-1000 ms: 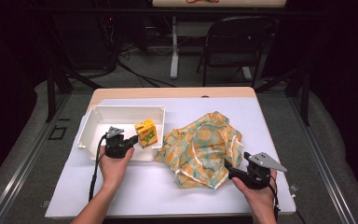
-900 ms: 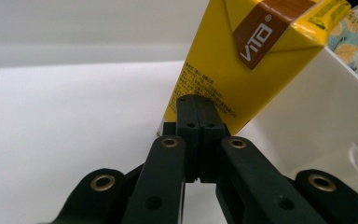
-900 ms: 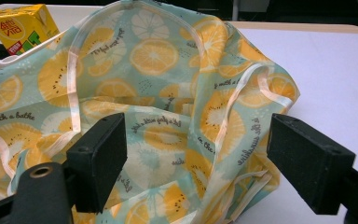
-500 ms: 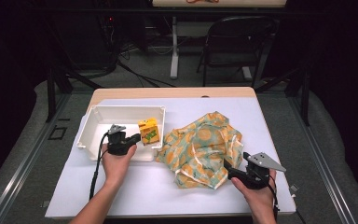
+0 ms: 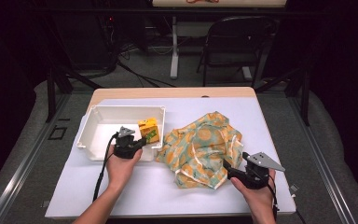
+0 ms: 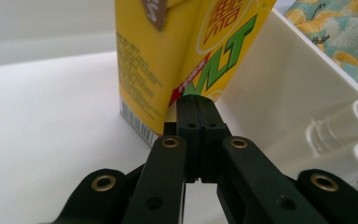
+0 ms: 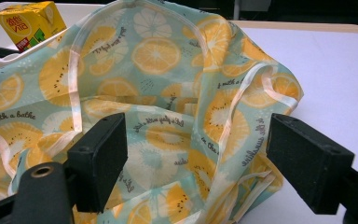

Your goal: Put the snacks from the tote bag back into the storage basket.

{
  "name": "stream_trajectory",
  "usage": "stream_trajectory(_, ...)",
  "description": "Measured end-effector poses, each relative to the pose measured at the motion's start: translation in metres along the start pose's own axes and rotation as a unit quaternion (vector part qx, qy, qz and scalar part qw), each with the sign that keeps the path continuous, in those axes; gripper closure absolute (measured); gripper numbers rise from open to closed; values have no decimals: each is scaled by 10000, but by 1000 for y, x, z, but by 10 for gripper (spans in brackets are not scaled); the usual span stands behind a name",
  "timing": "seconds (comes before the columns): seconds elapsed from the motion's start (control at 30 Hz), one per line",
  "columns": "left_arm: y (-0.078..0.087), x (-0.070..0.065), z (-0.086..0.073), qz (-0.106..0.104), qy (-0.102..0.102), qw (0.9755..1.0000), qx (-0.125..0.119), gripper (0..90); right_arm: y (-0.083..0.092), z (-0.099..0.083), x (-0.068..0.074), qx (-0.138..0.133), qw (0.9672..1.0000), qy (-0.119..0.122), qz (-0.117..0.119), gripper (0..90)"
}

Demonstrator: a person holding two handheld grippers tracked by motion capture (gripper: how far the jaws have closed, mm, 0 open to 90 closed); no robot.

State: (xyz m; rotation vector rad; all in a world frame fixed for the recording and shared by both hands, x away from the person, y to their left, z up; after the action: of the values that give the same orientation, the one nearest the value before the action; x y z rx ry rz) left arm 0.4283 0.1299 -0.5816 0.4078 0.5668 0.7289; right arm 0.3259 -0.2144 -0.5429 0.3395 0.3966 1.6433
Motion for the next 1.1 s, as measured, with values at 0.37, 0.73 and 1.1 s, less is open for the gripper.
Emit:
stream_trajectory(0.37, -15, 3, 2, 54, 143, 9993, 329, 900, 0, 0, -1, -4, 10000, -9, 5, 202)
stream_trajectory(0.73, -31, 10, 1, -82, 385, 9978, 530, 900, 0, 0, 1, 11, 10000, 36, 35, 202)
stream_trajectory(1.1, -40, 24, 16, 12, 498, 9974, 524, 900, 0, -1, 1, 9, 10000, 73, 23, 203)
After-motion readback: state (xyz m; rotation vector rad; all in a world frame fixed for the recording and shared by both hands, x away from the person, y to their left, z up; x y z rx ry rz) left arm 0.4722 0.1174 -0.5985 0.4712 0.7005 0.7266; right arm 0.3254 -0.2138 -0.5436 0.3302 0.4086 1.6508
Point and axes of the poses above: each handheld gripper's, and its own axes: y roughly backward along the jaws, z roughly out of its top, x roughly to its left, the point moved 7 cm from there along -y, roughly forward along the jaws, and after that the axes turned 15 degrees about -z, right-handed, at the moved point
